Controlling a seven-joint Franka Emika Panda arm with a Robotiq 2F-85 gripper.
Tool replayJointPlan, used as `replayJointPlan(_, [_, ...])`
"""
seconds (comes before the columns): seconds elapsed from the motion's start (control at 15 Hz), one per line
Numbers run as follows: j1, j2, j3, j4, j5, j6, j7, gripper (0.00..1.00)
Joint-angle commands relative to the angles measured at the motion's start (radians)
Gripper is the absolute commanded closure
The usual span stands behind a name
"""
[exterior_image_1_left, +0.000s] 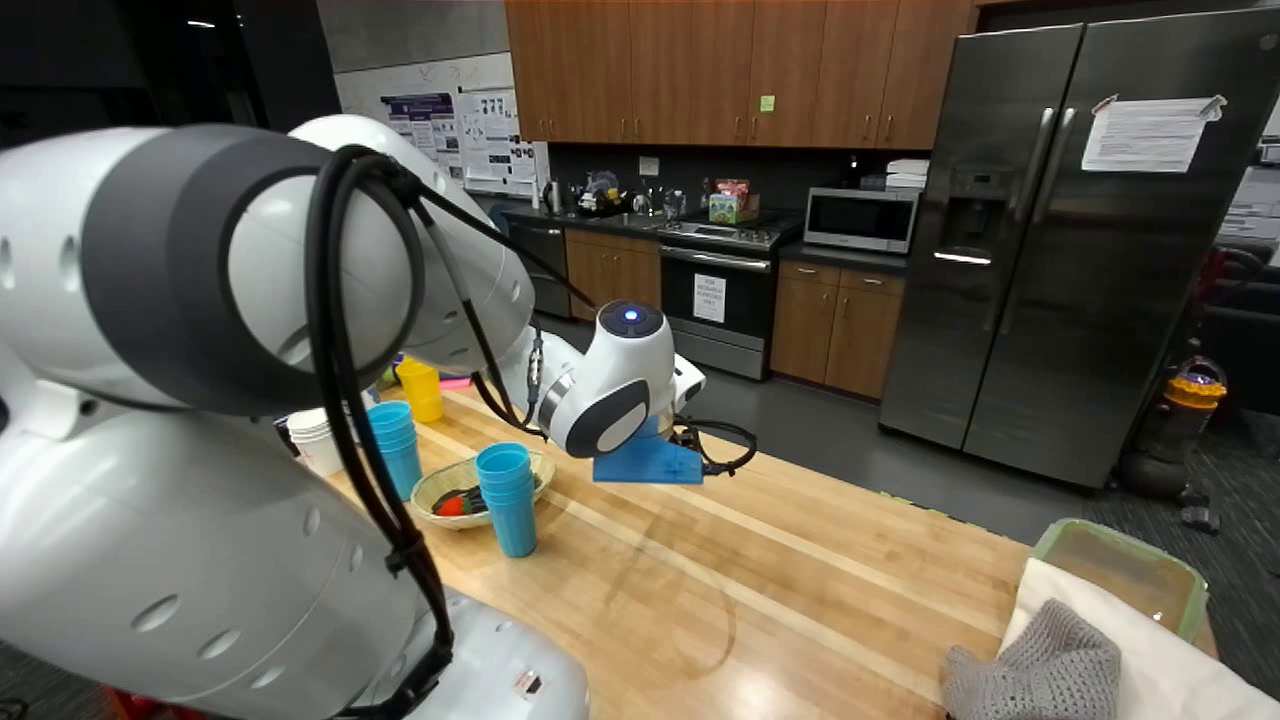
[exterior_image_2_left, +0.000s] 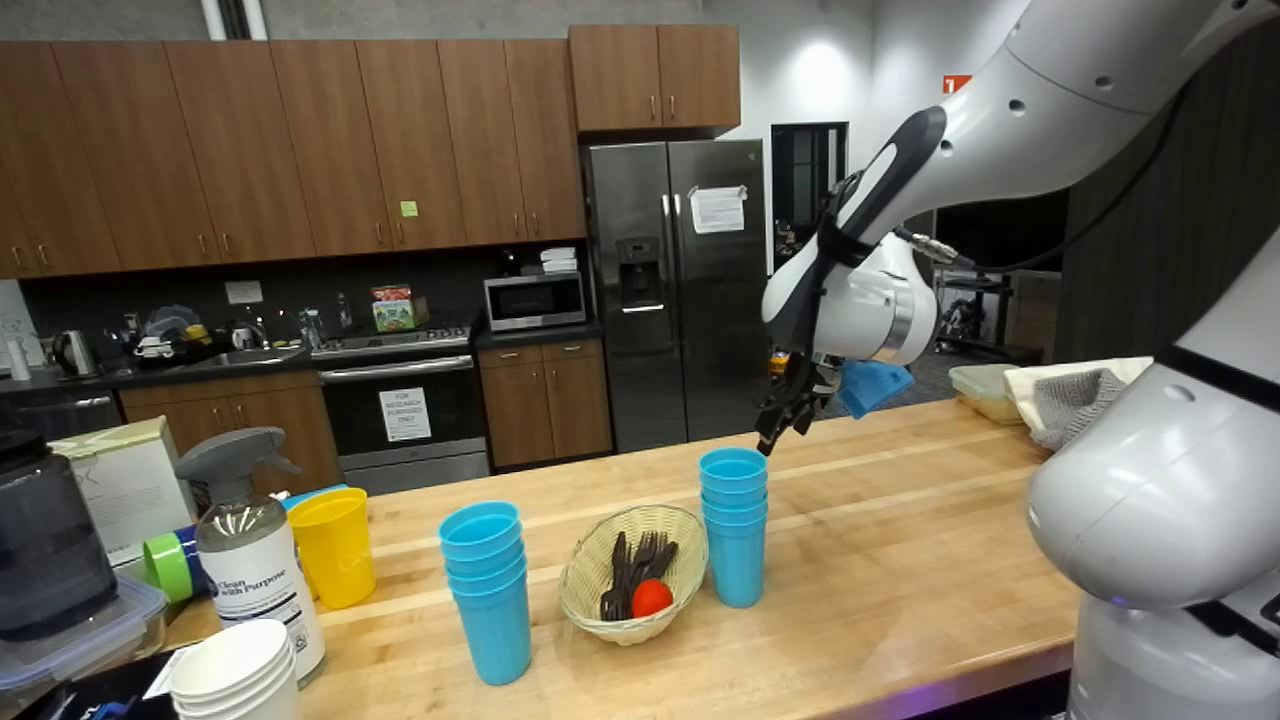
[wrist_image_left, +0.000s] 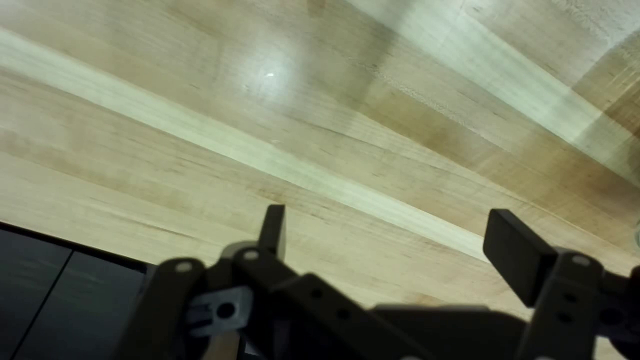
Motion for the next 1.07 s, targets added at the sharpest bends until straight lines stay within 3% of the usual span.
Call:
replayJointPlan(0.0, [0.0, 0.0, 0.0, 0.0, 0.0, 0.0, 0.0, 0.0])
replayJointPlan(0.33, [0.0, 0.0, 0.0, 0.0, 0.0, 0.0, 0.0, 0.0])
replayJointPlan(0.67, [-0.014, -0.109, -0.014, 0.042, -0.027, -0.105, -0.039, 0.0])
replayJointPlan(0.8, [-0.031, -0.169, -0.008, 0.061, -0.063, -0.185, -0.046, 0.0])
replayJointPlan(0.87, [0.032, -0.219, -0.083, 0.051, -0.167, -0.235, 0.009, 0.0])
replayJointPlan(1.0, [0.047, -0.31, -0.11, 0.061, -0.252, -0.366, 0.002, 0.0])
